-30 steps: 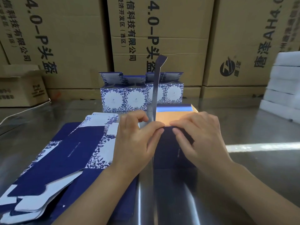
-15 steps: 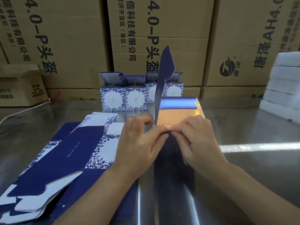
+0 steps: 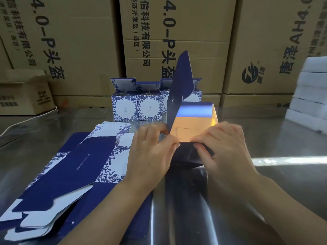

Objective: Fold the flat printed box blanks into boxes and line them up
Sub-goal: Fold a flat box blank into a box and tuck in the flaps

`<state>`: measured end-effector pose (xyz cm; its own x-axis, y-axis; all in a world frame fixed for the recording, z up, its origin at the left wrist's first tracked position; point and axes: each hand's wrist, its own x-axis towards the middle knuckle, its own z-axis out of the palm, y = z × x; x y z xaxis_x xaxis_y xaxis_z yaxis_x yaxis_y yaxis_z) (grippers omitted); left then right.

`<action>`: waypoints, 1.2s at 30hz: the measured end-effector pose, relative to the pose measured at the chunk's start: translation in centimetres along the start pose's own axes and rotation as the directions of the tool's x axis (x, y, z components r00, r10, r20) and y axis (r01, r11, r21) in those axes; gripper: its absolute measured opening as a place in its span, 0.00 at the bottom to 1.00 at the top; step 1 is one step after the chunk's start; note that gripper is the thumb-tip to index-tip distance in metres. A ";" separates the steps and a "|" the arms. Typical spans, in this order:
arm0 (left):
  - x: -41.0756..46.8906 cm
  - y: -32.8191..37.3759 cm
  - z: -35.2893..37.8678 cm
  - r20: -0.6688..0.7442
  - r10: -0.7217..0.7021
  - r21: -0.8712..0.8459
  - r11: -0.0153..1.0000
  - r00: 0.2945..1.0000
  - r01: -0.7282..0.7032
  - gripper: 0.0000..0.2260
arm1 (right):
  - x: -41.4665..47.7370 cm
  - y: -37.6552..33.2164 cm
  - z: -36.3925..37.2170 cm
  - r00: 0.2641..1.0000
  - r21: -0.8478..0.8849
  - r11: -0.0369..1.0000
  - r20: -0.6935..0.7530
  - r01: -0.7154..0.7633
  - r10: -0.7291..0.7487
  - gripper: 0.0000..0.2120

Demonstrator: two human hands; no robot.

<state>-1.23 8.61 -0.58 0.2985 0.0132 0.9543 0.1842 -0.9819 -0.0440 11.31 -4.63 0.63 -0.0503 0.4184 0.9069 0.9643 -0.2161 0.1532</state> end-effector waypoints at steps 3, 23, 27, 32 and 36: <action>0.0 -0.1 0.0 0.005 0.002 0.008 1.000 1.000 -0.002 0.08 | 0.0 0.0 0.0 1.000 -0.010 1.000 -0.006 0.019 -0.019 0.08; 1.0 -0.7 -1.5 0.254 -0.123 0.248 0.967 0.959 0.058 0.09 | -0.2 0.9 0.1 0.996 -0.134 0.990 0.077 -0.042 0.053 0.02; 1.0 -0.8 -1.3 0.239 -0.130 0.240 0.968 0.962 0.072 0.07 | -0.1 1.2 0.1 0.998 -0.144 0.989 0.057 -0.028 0.037 0.05; 1.0 -0.8 -1.2 0.214 -0.126 0.247 0.966 0.969 0.071 0.07 | 0.1 1.3 0.1 0.999 -0.125 0.992 0.038 0.011 -0.006 0.08; 0.9 -0.8 -1.2 0.198 -0.142 0.220 0.971 0.970 0.098 0.07 | 0.1 1.1 0.1 0.999 -0.122 0.992 0.043 0.016 -0.011 0.02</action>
<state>-2.26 9.21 0.63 0.4485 0.1898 0.8734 0.4136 -0.9103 -0.0145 12.35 -4.76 0.88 -0.0491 0.4585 0.8873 0.9245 -0.3155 0.2142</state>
